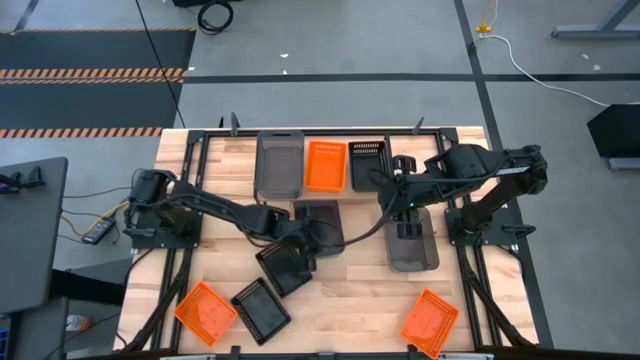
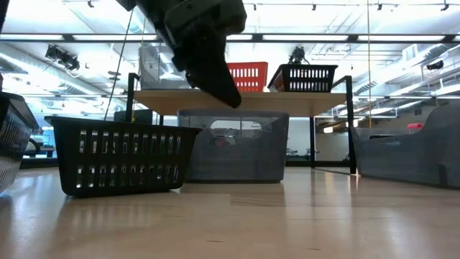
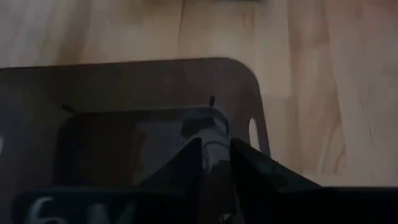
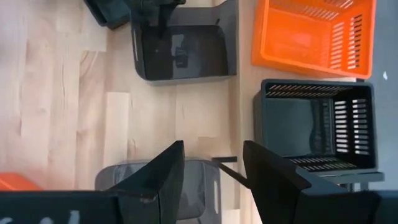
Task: Stack baskets on shelf by color
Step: Stack the left gray bin on the gray bin on the shelf
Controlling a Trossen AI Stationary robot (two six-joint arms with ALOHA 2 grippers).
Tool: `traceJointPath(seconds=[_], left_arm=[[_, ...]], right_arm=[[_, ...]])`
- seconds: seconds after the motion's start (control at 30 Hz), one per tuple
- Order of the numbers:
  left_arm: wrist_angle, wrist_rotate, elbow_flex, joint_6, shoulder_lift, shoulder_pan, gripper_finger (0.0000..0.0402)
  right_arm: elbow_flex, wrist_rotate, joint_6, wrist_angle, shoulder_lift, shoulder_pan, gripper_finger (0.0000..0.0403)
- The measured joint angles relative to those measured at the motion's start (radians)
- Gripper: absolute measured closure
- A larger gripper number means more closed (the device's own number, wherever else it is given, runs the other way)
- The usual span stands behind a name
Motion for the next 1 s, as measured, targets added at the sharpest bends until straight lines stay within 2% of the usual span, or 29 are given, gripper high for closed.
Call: traceJointPath(seconds=[0.17,0.37,0.7,0.87,1.0], left_arm=[[-0.003,0.015,0.000,-0.054,0.001,-0.033,0.0307],[0.002,0.014,0.000,-0.090,0.009,-0.088,0.0285],[0.010,-0.090,0.000,-0.173,0.089,-0.069,0.0230],[0.018,-0.031,0.000,-0.150,0.154,-0.054,0.0226],[0.022,0.034,0.005,-0.104,0.159,-0.043,0.0252]], right_arm=[[0.000,0.004,-0.038,0.000,0.000,-0.001,0.0231],[0.000,0.004,-0.056,0.001,0.000,-0.003,0.0231],[0.000,0.004,-0.078,0.001,0.000,-0.002,0.0231],[0.000,0.004,-0.082,0.001,0.000,-0.002,0.0231],[0.000,0.006,-0.080,0.001,0.000,-0.002,0.0231]])
